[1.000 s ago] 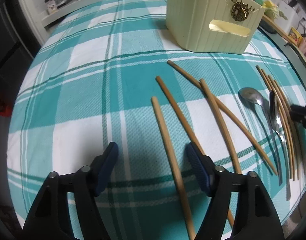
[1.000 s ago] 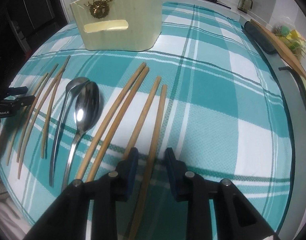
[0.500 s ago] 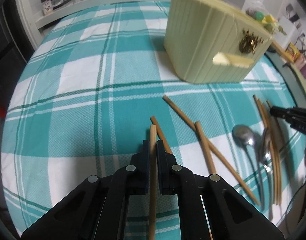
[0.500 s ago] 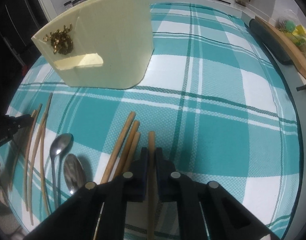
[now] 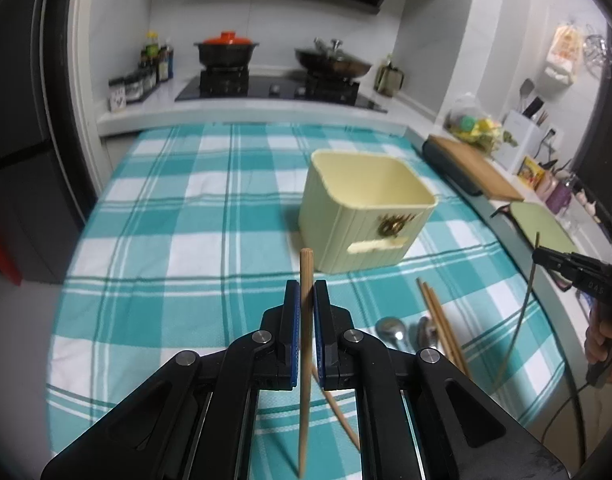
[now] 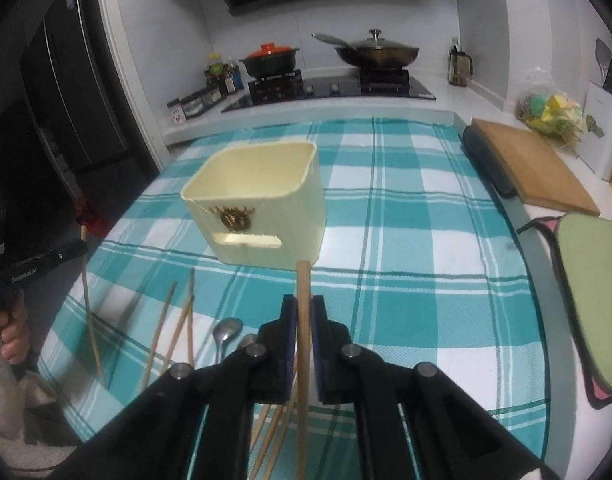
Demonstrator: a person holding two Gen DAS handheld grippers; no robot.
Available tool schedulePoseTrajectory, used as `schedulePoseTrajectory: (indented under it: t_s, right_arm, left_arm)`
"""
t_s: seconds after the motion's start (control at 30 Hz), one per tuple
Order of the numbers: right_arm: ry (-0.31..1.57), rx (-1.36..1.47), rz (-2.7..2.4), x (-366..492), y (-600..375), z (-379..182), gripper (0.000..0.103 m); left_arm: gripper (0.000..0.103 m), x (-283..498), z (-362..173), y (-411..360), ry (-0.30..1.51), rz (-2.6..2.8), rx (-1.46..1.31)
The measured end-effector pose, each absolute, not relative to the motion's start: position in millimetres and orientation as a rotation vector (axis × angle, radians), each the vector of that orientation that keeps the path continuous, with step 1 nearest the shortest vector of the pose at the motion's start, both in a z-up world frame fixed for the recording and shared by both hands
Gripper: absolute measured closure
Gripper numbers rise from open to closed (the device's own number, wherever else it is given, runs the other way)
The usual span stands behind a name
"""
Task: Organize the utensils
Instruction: 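Lift the held chopsticks and carry them over the cream utensil holder with both grippers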
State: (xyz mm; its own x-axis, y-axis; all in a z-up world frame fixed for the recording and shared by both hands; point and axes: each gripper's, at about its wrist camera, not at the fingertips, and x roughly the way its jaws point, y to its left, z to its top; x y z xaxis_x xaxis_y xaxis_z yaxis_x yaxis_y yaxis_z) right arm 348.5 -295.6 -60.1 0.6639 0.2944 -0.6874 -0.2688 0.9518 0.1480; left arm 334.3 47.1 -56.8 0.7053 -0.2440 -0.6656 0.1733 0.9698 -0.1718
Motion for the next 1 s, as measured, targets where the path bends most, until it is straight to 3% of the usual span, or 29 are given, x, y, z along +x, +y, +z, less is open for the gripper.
schedulePoseTrajectory:
  t_s: [0.43, 1.0]
  right_arm:
    - [0.469, -0.003, 0.312, 299.2, -276.6, 31.9, 0.096]
    - [0.336, 0.028, 0.362, 399.1, -237.8, 114.4, 0.096]
  left_arm:
    - [0.098, 324.1, 17.8, 47.9, 0.609, -0.307, -0.173]
    - [0.098, 425.0, 117.7, 14.5, 0.435, -0.323, -0.199]
